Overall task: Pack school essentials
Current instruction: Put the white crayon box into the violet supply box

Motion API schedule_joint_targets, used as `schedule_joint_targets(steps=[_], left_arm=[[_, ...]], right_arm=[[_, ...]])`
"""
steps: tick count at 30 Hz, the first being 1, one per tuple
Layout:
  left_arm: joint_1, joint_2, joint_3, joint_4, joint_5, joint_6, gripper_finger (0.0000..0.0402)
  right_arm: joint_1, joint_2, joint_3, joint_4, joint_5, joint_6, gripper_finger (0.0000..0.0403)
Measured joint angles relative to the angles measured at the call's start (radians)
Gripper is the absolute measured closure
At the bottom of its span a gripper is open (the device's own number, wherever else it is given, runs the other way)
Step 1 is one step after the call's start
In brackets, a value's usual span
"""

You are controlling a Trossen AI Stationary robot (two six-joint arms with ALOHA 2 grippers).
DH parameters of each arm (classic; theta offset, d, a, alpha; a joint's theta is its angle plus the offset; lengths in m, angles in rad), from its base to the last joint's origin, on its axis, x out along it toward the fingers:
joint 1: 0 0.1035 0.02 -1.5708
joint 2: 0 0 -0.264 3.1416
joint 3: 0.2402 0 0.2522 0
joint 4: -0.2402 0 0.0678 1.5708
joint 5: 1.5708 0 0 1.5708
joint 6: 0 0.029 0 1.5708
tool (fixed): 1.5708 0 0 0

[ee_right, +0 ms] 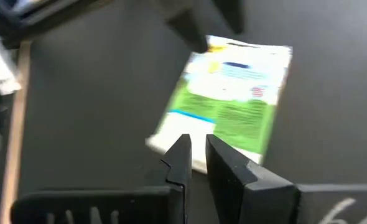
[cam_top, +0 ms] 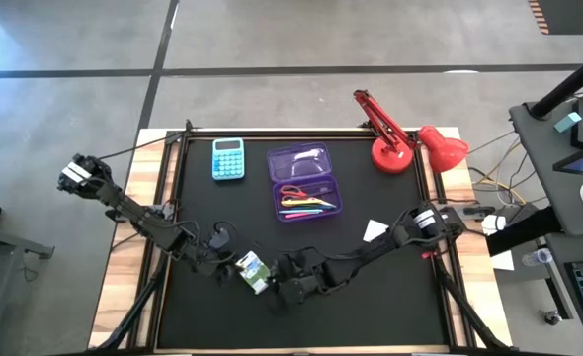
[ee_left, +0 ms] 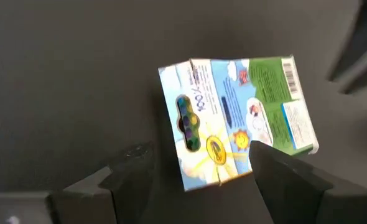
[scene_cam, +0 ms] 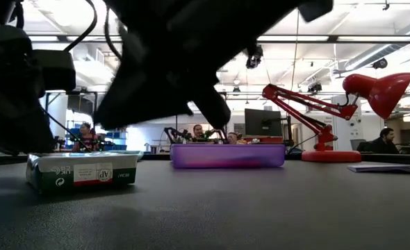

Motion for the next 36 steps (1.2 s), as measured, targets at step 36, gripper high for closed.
schedule_joint_targets(steps=[36], left_arm=[[0.058, 0.034, -0.007, 0.055, -0.039, -0.231, 0.0158]], right_arm=[[0.026, 0.089, -0.002, -0.105, 0.126, -0.013, 0.0367]])
